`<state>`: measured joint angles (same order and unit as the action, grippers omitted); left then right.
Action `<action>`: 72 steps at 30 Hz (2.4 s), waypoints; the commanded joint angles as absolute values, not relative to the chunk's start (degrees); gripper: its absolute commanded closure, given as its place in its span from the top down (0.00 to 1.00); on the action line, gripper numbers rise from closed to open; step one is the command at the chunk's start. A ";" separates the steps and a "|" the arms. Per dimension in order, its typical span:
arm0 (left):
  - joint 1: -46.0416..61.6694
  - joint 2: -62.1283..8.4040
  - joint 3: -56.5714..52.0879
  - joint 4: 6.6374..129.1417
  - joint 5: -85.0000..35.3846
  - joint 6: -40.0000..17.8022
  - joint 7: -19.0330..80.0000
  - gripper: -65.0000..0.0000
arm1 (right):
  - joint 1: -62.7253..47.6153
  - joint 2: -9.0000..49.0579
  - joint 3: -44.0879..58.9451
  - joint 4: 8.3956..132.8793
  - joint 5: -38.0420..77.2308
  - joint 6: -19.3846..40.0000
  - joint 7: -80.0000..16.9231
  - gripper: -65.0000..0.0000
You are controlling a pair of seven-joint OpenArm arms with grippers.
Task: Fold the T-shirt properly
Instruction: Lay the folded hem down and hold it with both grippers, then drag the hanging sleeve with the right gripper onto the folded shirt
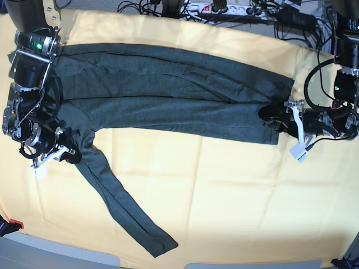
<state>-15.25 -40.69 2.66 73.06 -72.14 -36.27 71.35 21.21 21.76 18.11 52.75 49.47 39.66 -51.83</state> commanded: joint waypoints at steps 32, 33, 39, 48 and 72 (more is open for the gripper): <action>-16.51 -41.74 2.11 73.82 -73.54 -36.42 69.82 0.64 | -13.13 28.45 18.41 114.72 74.56 40.00 -70.85 0.00; -16.51 -41.74 2.11 73.80 -73.54 -36.42 69.82 0.64 | -13.65 28.45 18.41 114.76 75.37 40.00 -71.55 0.00; -16.51 -41.74 2.11 73.80 -73.54 -36.40 69.84 0.64 | -14.79 28.42 18.41 114.76 76.49 40.00 -77.87 0.00; -16.49 -41.76 2.11 73.80 -73.54 -36.42 69.87 0.64 | -14.59 28.45 18.41 114.74 76.14 40.00 -77.87 0.33; -16.47 -41.76 2.11 73.80 -74.37 -37.69 70.35 0.64 | 1.21 23.24 15.59 100.16 53.47 32.73 -58.06 0.65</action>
<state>-15.22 -40.69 2.66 73.08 -73.14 -37.34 70.96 0.30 22.33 15.16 99.13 52.53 32.77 -59.35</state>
